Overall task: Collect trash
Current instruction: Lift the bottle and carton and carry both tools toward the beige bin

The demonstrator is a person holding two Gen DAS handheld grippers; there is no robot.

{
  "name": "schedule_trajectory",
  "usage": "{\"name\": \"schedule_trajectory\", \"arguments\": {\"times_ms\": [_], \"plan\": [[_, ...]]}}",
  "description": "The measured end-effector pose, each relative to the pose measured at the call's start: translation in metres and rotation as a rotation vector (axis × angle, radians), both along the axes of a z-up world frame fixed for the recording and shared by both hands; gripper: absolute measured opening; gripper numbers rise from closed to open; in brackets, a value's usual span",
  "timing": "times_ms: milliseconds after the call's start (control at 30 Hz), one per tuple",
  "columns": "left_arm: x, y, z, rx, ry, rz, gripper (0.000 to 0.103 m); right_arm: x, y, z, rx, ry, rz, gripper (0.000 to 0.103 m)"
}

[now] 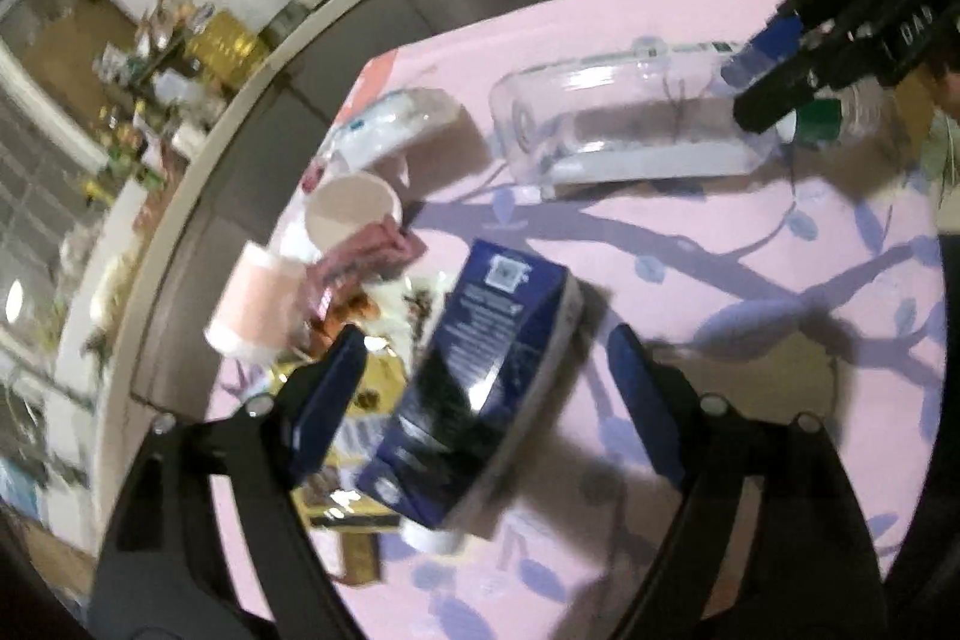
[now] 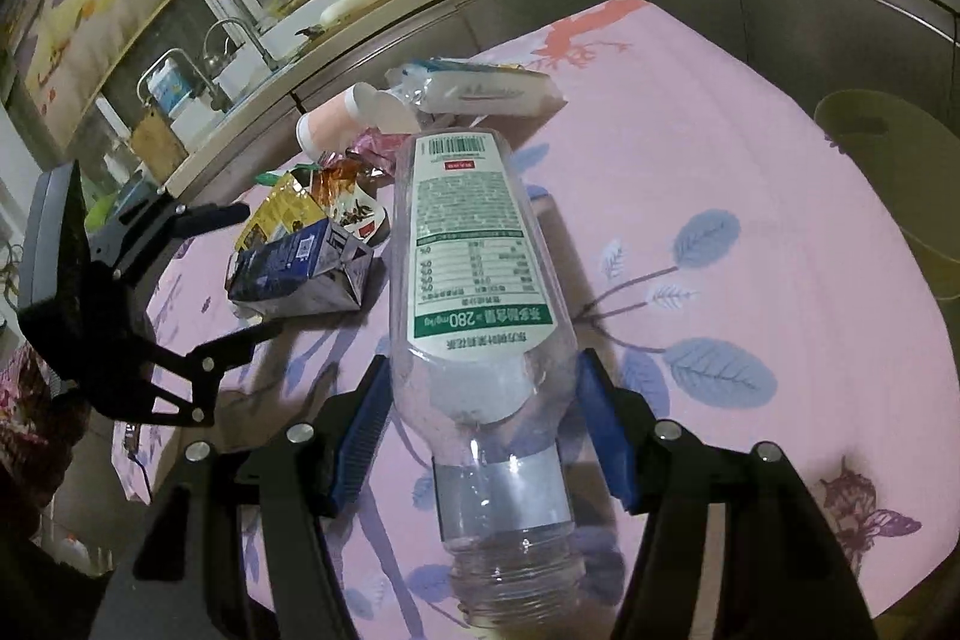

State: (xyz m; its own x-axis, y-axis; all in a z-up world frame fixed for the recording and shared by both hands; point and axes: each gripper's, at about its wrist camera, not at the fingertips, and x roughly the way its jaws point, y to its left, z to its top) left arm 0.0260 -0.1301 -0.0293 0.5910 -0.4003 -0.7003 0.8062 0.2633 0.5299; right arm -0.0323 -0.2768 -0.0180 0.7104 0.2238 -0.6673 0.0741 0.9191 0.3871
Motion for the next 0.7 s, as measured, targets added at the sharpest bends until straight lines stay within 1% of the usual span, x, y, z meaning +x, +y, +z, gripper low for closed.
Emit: {"name": "schedule_trajectory", "arguments": {"times_ms": [33,100,133,167,200,233,300,333,433,467,533,600,700], "plan": [[0.002,-0.002,-0.002,0.025,0.005,-0.016,0.079,0.0,-0.001,0.0,0.006,0.002,-0.001,0.06],[0.013,-0.005,-0.013,0.078,0.048,-0.042,0.079,0.0,-0.002,0.0,0.016,0.003,-0.006,0.06],[0.019,-0.006,-0.019,0.101,0.075,-0.042,0.076,0.0,-0.002,-0.001,0.023,0.003,-0.008,0.059],[0.026,-0.006,-0.026,0.121,0.094,-0.029,0.065,0.0,-0.003,-0.001,0.029,0.002,-0.009,0.059],[0.032,-0.006,-0.029,0.114,0.087,-0.013,0.064,-0.001,-0.003,-0.001,0.031,0.0,-0.011,0.059],[0.034,-0.005,-0.026,0.097,0.119,-0.013,0.063,-0.003,-0.003,0.001,0.03,-0.008,-0.012,0.059],[0.038,-0.003,-0.015,0.045,0.241,-0.002,0.059,-0.007,-0.005,0.005,0.024,-0.027,-0.014,0.058],[0.037,-0.002,-0.01,0.014,0.285,0.001,0.058,-0.011,-0.008,0.009,0.023,-0.044,-0.019,0.058],[0.021,-0.002,0.009,-0.09,0.368,-0.016,0.056,-0.018,-0.022,0.014,0.06,-0.076,-0.037,0.058],[0.019,-0.004,0.013,-0.116,0.395,-0.017,0.054,-0.02,-0.03,0.014,0.091,-0.087,-0.049,0.058],[0.012,-0.017,0.023,-0.197,0.46,-0.015,0.053,-0.023,-0.046,0.011,0.152,-0.102,-0.084,0.058],[0.009,-0.031,0.027,-0.236,0.494,-0.013,0.053,-0.028,-0.066,0.006,0.2,-0.115,-0.141,0.058],[0.007,-0.07,0.026,-0.266,0.526,-0.013,0.052,-0.036,-0.092,0.002,0.21,-0.134,-0.226,0.058]]}}
